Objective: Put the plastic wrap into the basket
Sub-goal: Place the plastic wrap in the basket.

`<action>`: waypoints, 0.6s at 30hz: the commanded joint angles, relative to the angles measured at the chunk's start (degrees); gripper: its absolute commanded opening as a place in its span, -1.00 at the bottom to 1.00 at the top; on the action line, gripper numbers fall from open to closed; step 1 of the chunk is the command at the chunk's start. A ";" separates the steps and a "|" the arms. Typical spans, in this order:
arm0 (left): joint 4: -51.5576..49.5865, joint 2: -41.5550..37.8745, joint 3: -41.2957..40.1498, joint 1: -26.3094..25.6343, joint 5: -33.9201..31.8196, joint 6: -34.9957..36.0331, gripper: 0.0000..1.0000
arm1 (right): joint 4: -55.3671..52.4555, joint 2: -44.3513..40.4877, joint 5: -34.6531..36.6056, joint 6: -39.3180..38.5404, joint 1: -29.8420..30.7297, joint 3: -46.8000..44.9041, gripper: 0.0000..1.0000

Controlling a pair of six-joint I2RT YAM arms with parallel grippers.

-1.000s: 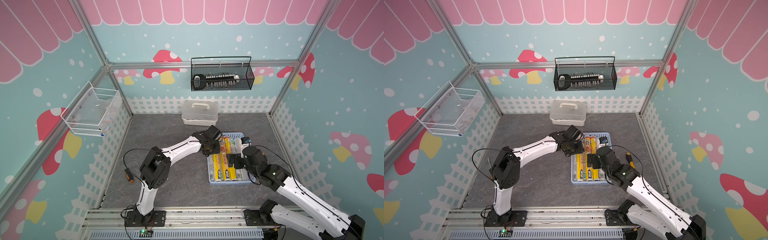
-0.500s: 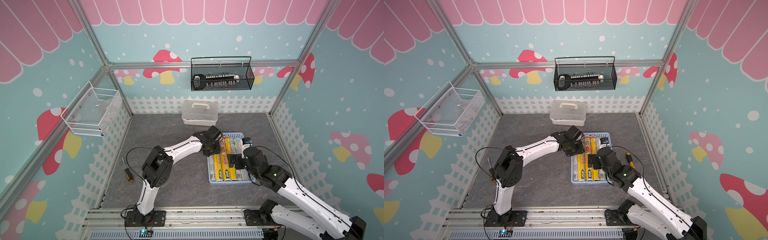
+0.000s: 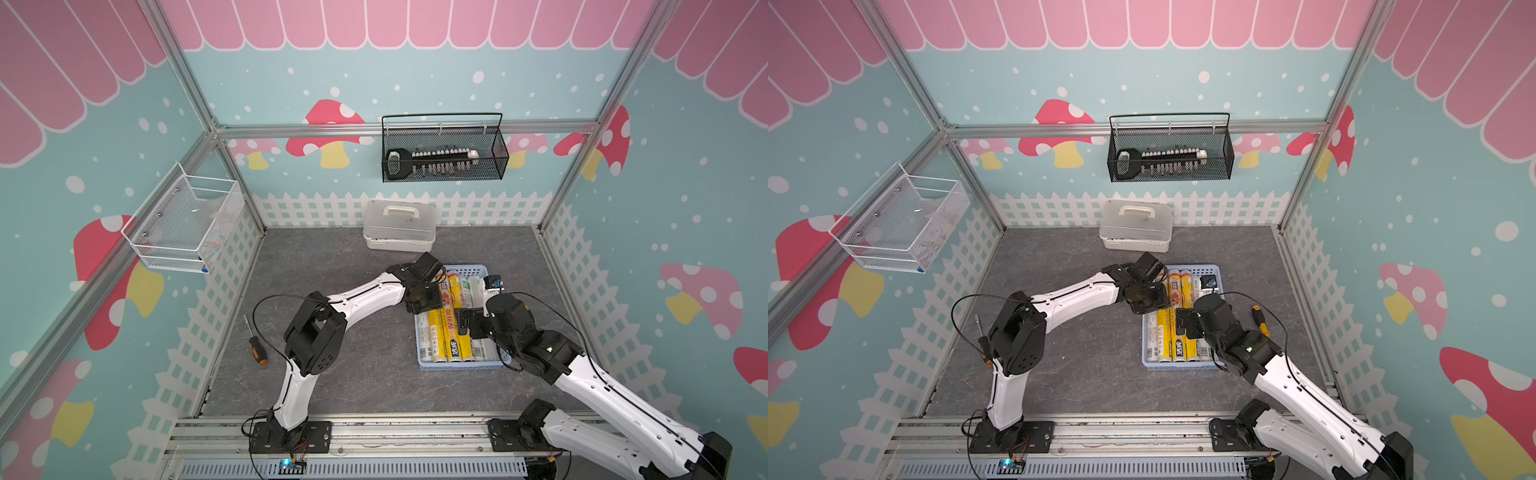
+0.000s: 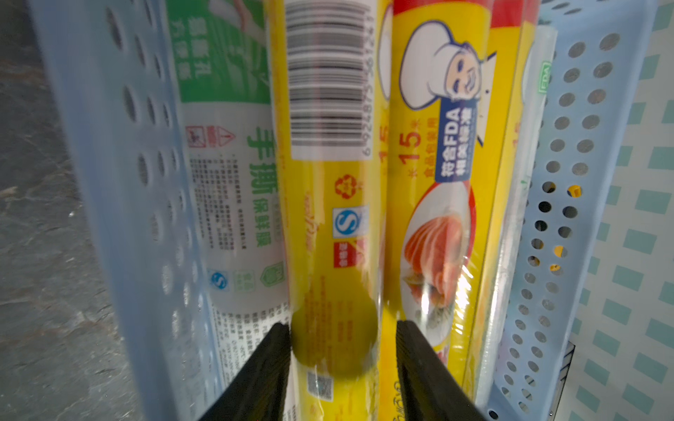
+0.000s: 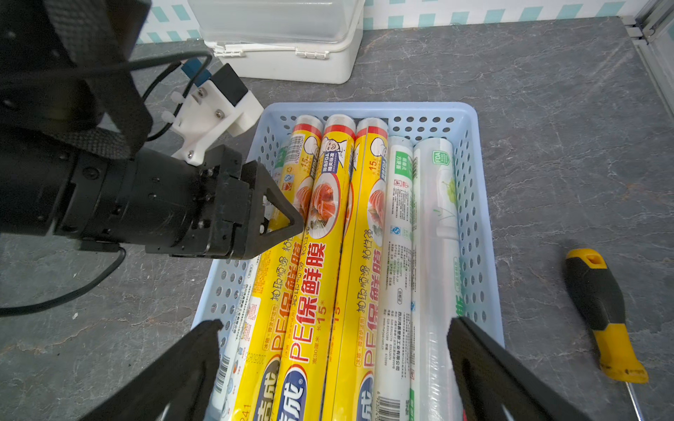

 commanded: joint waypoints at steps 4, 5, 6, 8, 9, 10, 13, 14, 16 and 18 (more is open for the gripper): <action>-0.83 -2.13 -0.18 -0.36 -1.97 -0.28 0.00 | -0.70 -0.03 1.24 -0.16 0.04 -0.73 0.99; -0.86 -2.83 -0.25 -0.31 -2.72 0.03 0.00 | -0.71 -0.25 1.44 -0.20 0.01 -0.79 0.99; -0.85 -3.34 -0.39 -0.31 -3.29 0.21 0.01 | -0.67 -0.43 1.58 -0.25 0.02 -0.88 0.99; -0.77 -4.53 -0.57 -0.34 -4.58 0.73 0.02 | -0.71 -0.80 1.88 -0.33 0.01 -1.00 0.99; -0.79 -5.05 -0.63 -0.31 -5.05 0.92 0.02 | -0.70 -0.91 2.13 -0.46 -0.04 -1.08 0.99; -0.79 -5.49 -0.75 -0.38 -5.44 1.19 0.02 | -0.75 -1.15 2.44 -0.63 -0.02 -1.16 0.99; -0.47 -6.59 -1.25 -0.32 -6.28 1.52 0.02 | -0.97 -1.59 3.47 -1.69 -0.04 -1.00 0.99; -0.05 -7.07 -1.55 -0.40 -6.45 1.57 0.02 | -1.06 -1.84 3.86 -1.96 -0.24 -0.92 0.99; 1.36 -8.35 -2.85 -0.47 -6.89 1.81 0.02 | -1.15 -2.39 3.74 -2.79 -1.22 -0.85 0.99; 3.22 -9.92 -4.48 -0.40 -7.58 2.11 0.02 | -1.15 -2.82 2.20 -3.14 -3.00 -0.87 0.99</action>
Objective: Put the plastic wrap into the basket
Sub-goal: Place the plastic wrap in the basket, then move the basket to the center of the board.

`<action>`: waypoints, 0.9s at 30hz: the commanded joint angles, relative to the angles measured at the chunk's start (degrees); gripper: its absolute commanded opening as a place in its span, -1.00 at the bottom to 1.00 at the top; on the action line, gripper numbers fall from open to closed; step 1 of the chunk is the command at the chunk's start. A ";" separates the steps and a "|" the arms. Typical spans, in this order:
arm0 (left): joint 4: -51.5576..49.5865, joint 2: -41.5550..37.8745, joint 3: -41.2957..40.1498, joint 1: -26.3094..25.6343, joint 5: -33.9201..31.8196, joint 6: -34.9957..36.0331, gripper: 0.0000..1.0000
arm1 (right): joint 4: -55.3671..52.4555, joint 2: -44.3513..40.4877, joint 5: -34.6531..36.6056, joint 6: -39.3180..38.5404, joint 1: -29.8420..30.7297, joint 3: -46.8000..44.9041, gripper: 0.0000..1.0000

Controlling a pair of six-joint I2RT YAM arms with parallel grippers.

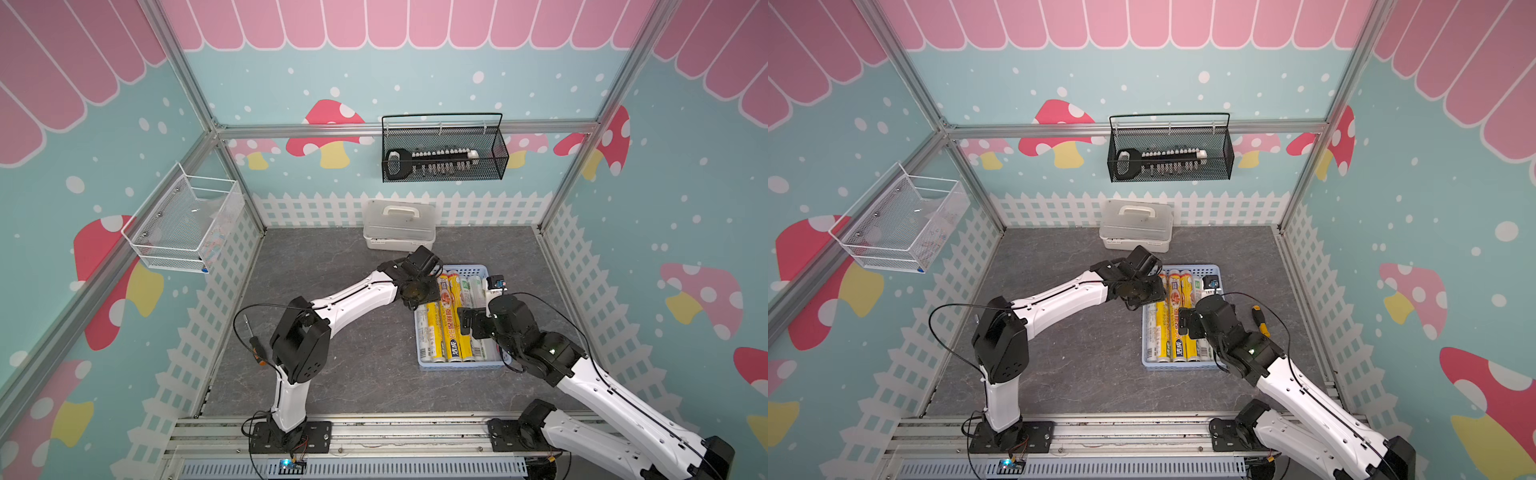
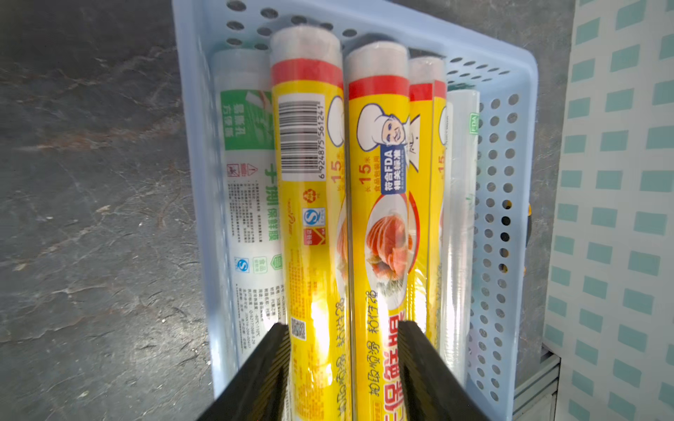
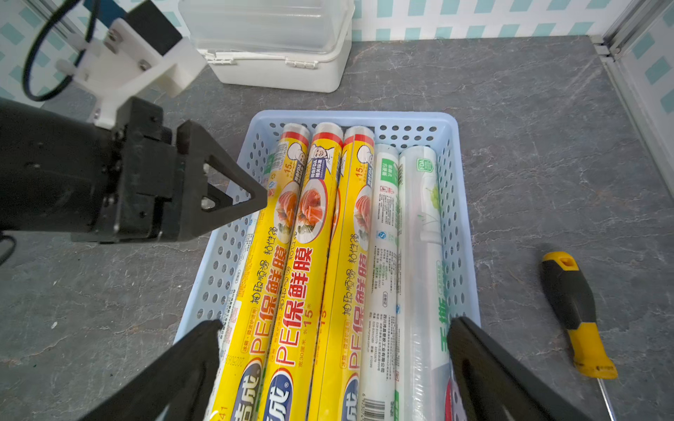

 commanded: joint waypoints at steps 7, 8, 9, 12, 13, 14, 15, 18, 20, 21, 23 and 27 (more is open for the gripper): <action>8.07 -8.66 -8.19 -0.36 -6.28 2.97 0.02 | -0.93 -1.31 -7.55 -3.71 -11.65 -0.78 0.99; 8.68 -9.59 -8.92 -0.29 -7.09 3.19 0.02 | -0.91 -1.24 -7.33 -4.60 -12.51 -0.69 0.99; 9.48 -10.66 -9.85 -0.27 -7.96 3.58 0.02 | -0.84 -1.02 -6.79 -5.62 -13.56 -0.68 0.99; 11.48 -13.63 -12.62 0.06 -10.71 4.65 0.03 | -0.85 0.04 -6.61 -8.04 -17.19 0.10 0.99; 12.26 -14.68 -13.66 0.24 -11.66 5.04 0.03 | -0.85 0.51 -6.82 -8.63 -18.44 0.33 0.99; 12.91 -15.72 -14.57 0.51 -12.29 5.25 0.04 | -0.40 0.86 -7.01 -9.22 -19.35 0.47 0.99; 13.53 -16.78 -15.84 1.05 -12.92 5.41 0.04 | 0.03 1.36 -7.27 -9.79 -20.38 0.40 0.99; 15.59 -20.29 -19.43 2.62 -14.50 5.69 0.05 | 1.35 2.52 -8.62 -11.07 -23.20 0.72 0.99; 17.03 -22.71 -21.96 3.75 -15.53 6.05 0.05 | 2.21 3.49 -9.33 -12.12 -25.08 0.76 0.99; 17.69 -23.99 -23.30 4.42 -16.24 6.49 0.06 | 2.76 4.04 -9.85 -12.81 -26.12 0.82 0.99; 18.85 -26.09 -25.62 5.72 -17.59 7.14 0.07 | 3.84 5.15 -9.86 -14.27 -27.99 0.92 0.99; 19.85 -30.02 -29.29 9.49 -19.90 9.05 0.14 | 7.74 7.70 -8.95 -17.04 -31.01 0.34 0.99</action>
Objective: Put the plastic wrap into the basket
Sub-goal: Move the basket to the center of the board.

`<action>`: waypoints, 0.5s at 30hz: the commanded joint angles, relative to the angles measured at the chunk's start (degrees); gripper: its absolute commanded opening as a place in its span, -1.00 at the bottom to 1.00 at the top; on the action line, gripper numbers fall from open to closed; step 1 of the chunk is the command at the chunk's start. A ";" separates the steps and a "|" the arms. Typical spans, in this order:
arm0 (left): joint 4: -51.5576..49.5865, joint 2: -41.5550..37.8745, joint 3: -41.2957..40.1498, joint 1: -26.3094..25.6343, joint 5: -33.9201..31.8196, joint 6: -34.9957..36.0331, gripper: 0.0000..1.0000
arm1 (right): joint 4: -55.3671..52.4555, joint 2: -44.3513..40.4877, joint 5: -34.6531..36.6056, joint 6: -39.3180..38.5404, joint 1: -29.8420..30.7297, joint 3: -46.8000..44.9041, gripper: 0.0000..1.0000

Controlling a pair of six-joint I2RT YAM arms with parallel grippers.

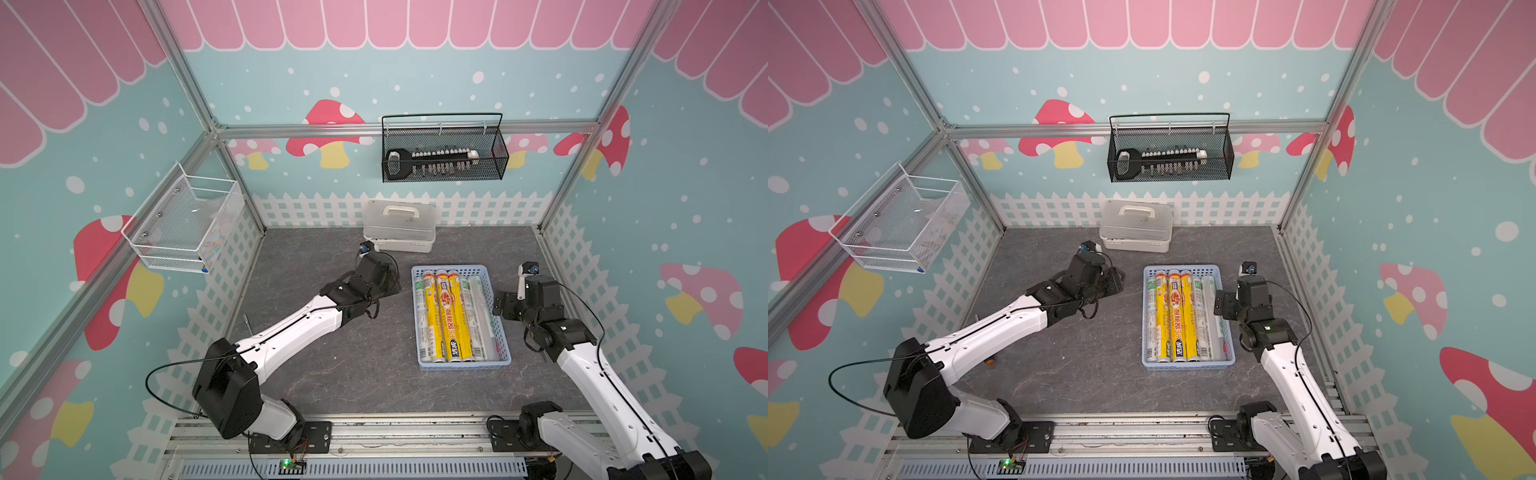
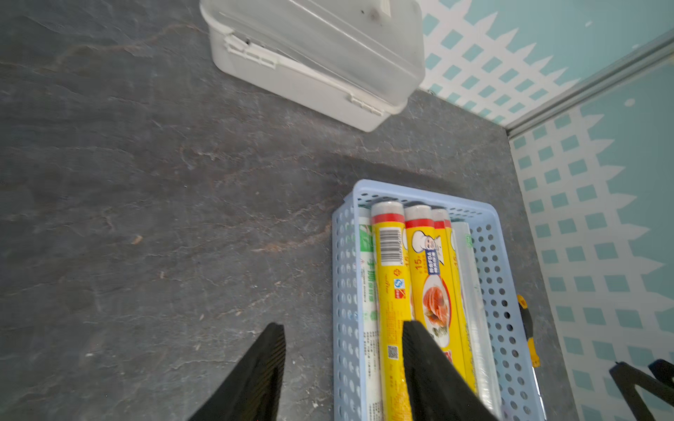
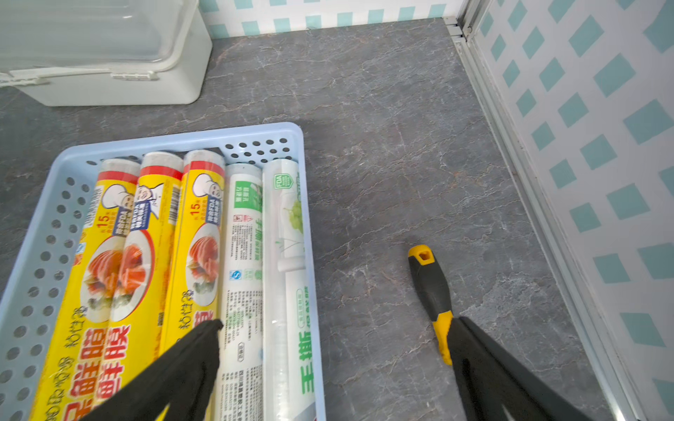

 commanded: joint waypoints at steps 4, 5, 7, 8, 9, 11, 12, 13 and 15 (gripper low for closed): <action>3.13 -4.86 -5.30 5.86 -6.88 6.21 0.26 | 14.14 4.35 5.38 -6.21 -2.56 -4.67 0.99; 3.13 -5.28 -6.03 6.72 -8.98 7.17 0.30 | 17.04 5.25 6.43 -6.45 -2.64 -5.86 0.99; 2.67 -6.19 -7.62 9.00 -12.25 9.24 0.45 | 23.52 7.52 6.99 -8.30 -2.82 -8.52 0.99; 2.90 -6.70 -8.50 9.89 -13.94 10.55 0.53 | 26.78 8.56 7.19 -9.51 -2.82 -9.62 0.99; 3.11 -7.17 -9.43 10.74 -16.47 12.19 0.63 | 31.21 9.99 7.39 -10.95 -2.83 -10.80 0.99; 3.50 -7.97 -11.02 12.40 -20.94 15.19 0.79 | 36.22 13.29 6.54 -13.41 -2.91 -11.79 0.99; 3.87 -8.22 -11.84 13.40 -22.74 16.60 0.91 | 38.09 15.24 6.16 -14.66 -2.94 -11.92 0.99; 3.82 -8.44 -12.37 15.10 -23.43 17.78 0.97 | 39.83 17.10 6.37 -15.51 -2.94 -12.01 0.99; 4.21 -8.35 -13.52 17.52 -24.88 19.46 0.98 | 43.74 20.33 6.81 -17.24 -3.09 -12.61 0.99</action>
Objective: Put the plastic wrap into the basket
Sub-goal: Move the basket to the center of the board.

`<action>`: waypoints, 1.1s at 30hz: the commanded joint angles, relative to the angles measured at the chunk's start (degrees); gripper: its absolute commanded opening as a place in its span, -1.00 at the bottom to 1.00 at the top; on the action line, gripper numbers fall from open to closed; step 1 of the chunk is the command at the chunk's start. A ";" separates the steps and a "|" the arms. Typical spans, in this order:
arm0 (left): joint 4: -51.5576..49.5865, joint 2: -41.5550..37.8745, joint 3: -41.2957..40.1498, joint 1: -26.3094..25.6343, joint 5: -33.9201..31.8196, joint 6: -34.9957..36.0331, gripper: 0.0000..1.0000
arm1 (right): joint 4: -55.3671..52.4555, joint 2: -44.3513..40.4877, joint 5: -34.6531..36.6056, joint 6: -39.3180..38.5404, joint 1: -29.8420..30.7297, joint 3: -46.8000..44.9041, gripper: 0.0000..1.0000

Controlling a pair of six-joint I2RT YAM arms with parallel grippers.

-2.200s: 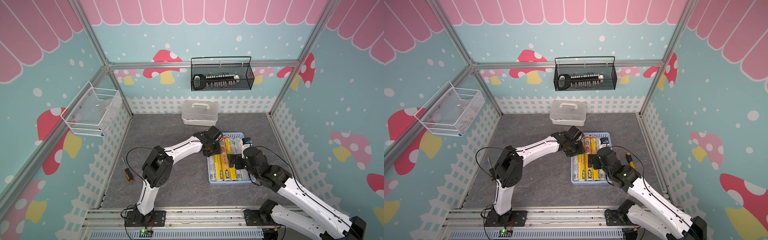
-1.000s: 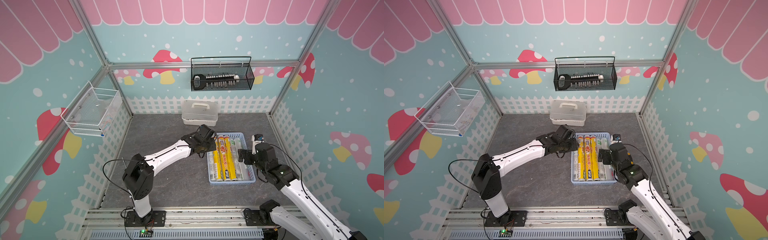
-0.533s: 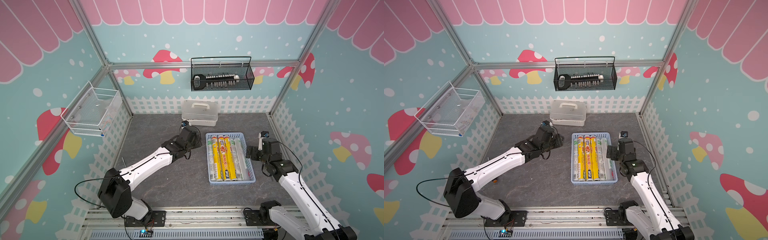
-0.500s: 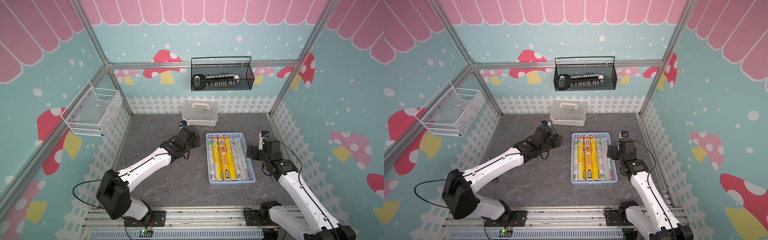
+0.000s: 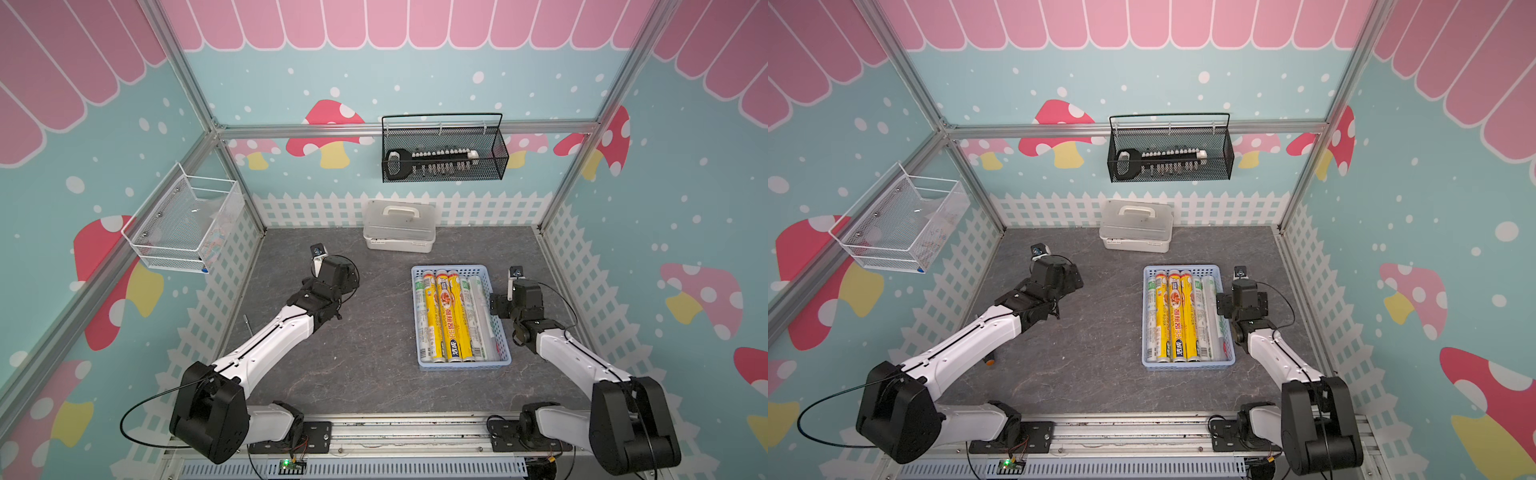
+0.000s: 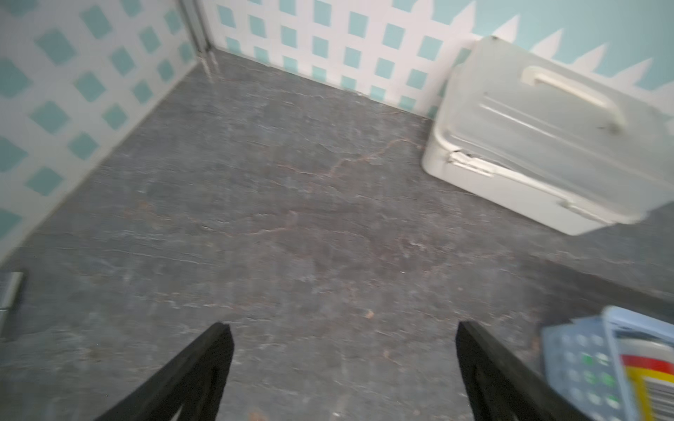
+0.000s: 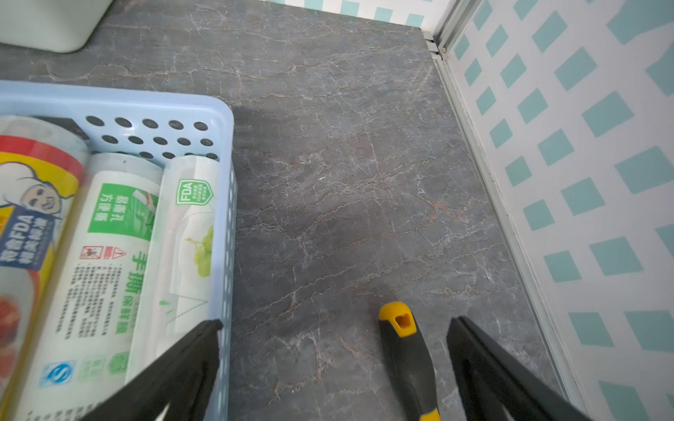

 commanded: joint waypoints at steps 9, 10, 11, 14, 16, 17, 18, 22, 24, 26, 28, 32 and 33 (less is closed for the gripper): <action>17.43 -2.59 -13.24 9.22 -8.15 14.46 0.98 | 21.37 7.12 -10.64 -0.85 -9.07 -3.90 0.99; 20.66 -3.14 -15.26 9.40 -7.95 15.49 0.98 | 21.45 6.97 -11.68 -0.66 -9.60 -4.14 0.99; 24.03 -3.40 -17.08 9.50 -7.57 16.52 0.98 | 21.32 7.13 -12.20 -0.52 -9.98 -4.19 0.99; 29.94 -2.56 -20.17 9.71 -7.56 17.55 0.97 | 10.45 9.44 -17.73 0.16 -11.63 0.70 0.99; 28.73 -1.80 -19.48 9.72 -7.36 17.12 0.98 | 3.37 11.81 -25.37 -1.03 -11.70 4.36 0.99; 27.25 -1.67 -18.71 9.72 -7.00 16.83 0.98 | 0.64 13.20 -28.40 -0.52 -11.70 6.11 0.99; 26.30 -1.57 -18.06 9.72 -6.47 16.59 0.98 | -2.14 14.60 -31.10 -0.25 -11.74 7.53 0.99; 24.95 -2.57 -17.10 9.72 -4.91 16.13 0.98 | -11.55 15.82 -33.78 -4.38 -9.22 11.38 0.99; 24.77 -2.97 -17.06 9.71 -4.72 16.10 0.98 | -14.38 14.78 -33.55 -5.70 -7.87 12.21 0.99; 25.13 -2.82 -17.28 9.72 -4.33 16.25 0.98 | -13.81 12.71 -32.57 -7.29 -5.54 11.22 0.99; 24.80 -2.65 -17.19 9.71 -3.95 16.21 0.98 | -14.70 12.53 -32.03 -8.42 -3.91 11.43 0.99; 24.16 -3.22 -17.37 9.72 -2.71 16.54 0.97 | -21.00 13.10 -33.41 -9.54 -2.52 14.21 0.99; 24.23 -3.34 -17.41 9.72 -2.47 16.53 0.98 | -21.57 12.73 -32.83 -9.09 -2.23 14.41 0.99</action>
